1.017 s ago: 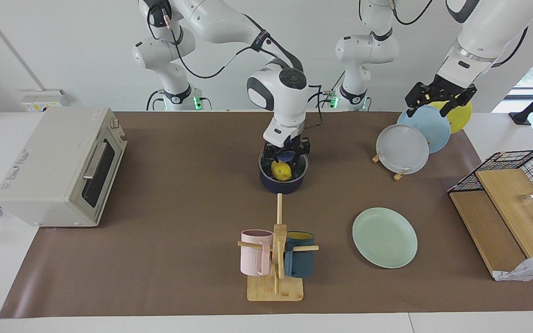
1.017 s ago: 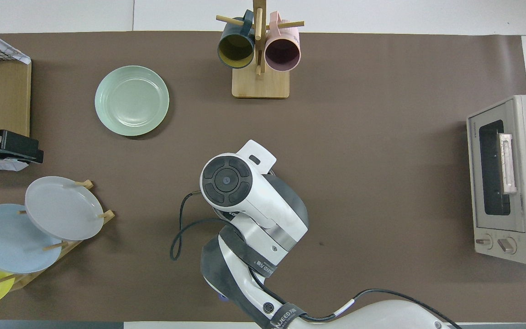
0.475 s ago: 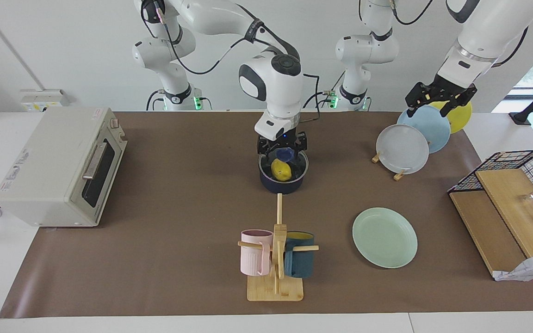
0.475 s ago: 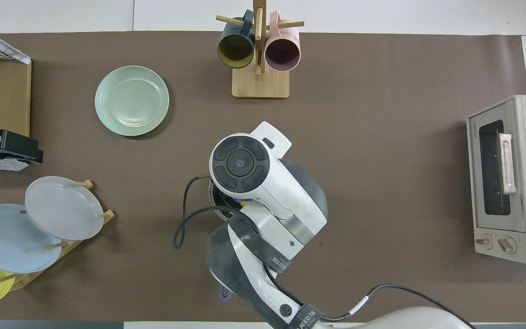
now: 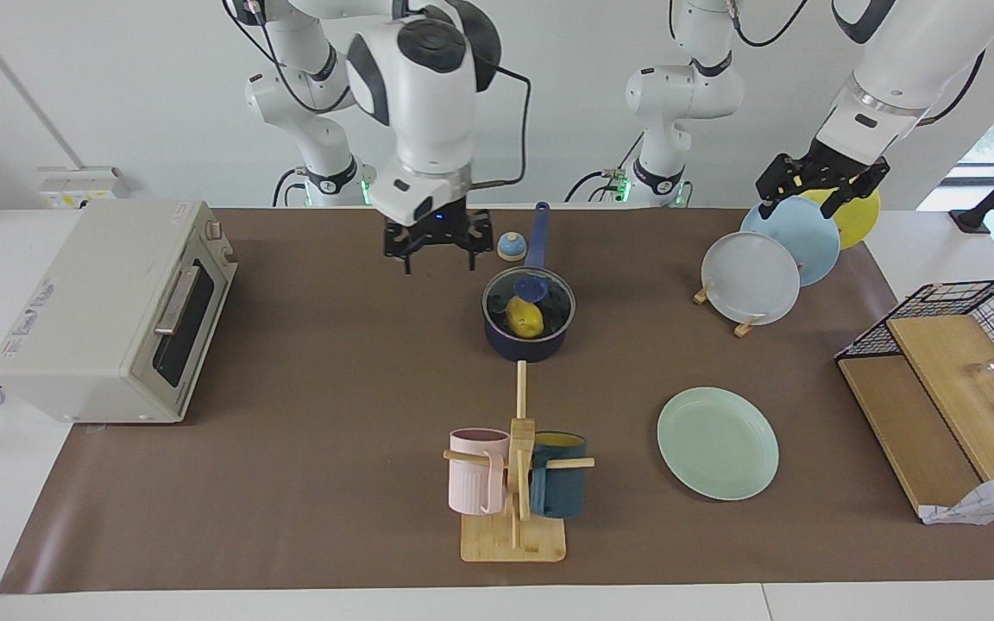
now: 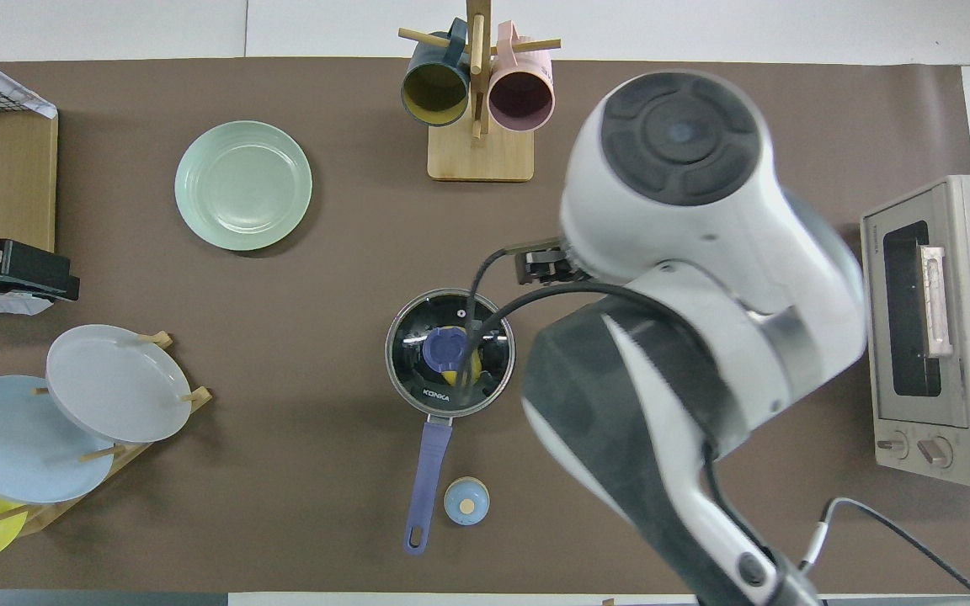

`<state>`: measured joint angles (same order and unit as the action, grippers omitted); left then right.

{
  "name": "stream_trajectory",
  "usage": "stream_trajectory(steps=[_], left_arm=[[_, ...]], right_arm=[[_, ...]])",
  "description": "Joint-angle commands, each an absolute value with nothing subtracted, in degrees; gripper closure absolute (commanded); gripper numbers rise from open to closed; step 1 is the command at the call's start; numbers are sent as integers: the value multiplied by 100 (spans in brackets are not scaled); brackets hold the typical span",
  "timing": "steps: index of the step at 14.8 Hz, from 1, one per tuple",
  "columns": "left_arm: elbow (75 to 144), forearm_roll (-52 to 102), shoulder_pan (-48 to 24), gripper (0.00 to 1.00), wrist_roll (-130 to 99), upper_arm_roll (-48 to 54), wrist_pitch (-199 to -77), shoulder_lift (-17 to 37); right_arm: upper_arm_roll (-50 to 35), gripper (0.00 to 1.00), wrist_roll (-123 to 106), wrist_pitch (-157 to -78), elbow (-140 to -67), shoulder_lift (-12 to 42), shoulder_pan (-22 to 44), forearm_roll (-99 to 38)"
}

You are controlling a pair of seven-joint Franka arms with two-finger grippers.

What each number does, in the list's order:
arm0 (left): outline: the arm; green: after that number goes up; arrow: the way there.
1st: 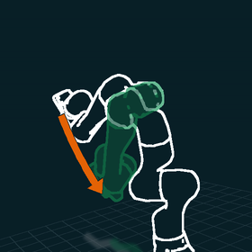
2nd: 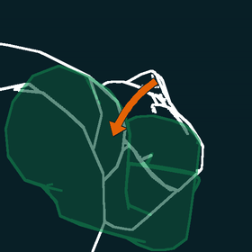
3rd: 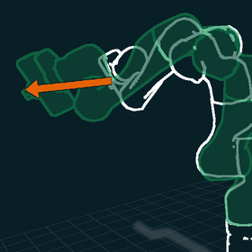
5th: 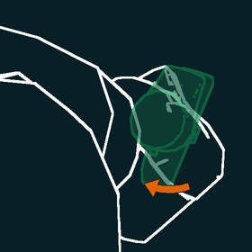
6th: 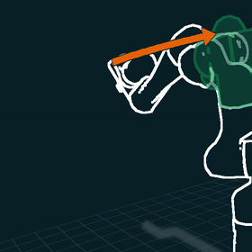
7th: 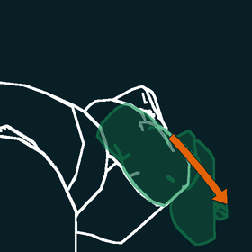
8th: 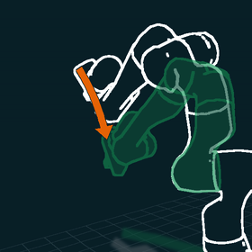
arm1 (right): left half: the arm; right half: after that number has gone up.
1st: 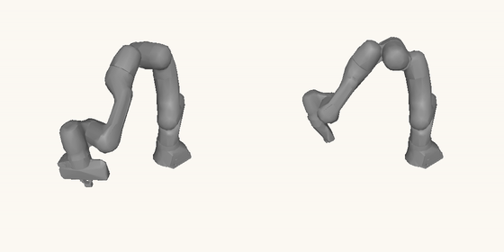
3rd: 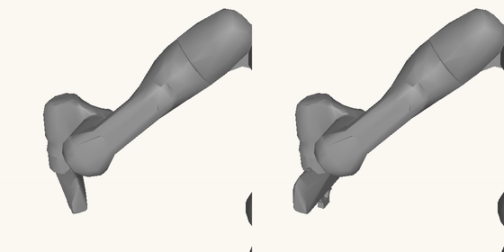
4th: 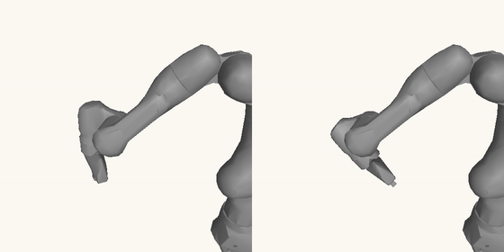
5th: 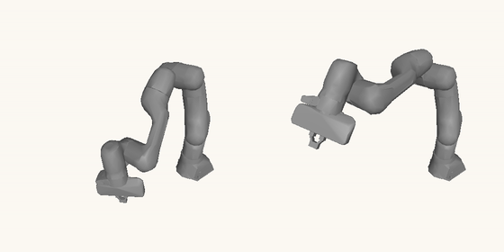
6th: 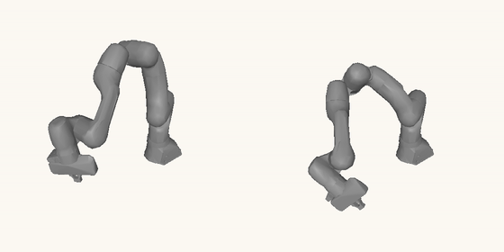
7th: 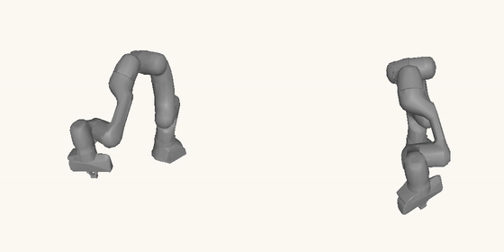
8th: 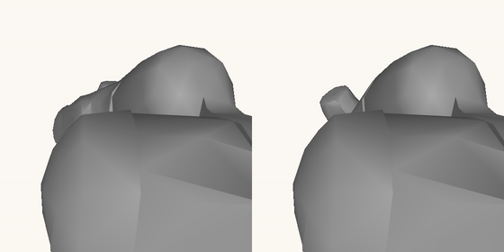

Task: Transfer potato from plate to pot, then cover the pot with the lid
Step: 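Open the right gripper and lift it off the lid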

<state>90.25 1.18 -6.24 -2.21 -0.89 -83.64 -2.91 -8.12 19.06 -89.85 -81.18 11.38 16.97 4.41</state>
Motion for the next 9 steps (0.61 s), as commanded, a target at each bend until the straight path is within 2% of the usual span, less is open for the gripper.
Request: stream_trajectory(steps=[1, 2, 5, 9], left_arm=[[8982, 0, -554, 0, -237, -44, -8332, -316], [8982, 0, -545, 0, -237, -44, -8332, -343], [8982, 0, -545, 0, -237, -53, -8323, -553], [9254, 0, -545, 0, -650, -44, -8559, -764]], right_arm=[[-888, 0, 1161, -8352, -8218, 608, 1022, 325], [-888, 0, 1151, -8141, -8287, 459, 846, 334], [-809, 0, 1178, -8086, -9156, -183, 774, 352], [-493, 0, 986, -8409, -9431, -273, 633, 317]])
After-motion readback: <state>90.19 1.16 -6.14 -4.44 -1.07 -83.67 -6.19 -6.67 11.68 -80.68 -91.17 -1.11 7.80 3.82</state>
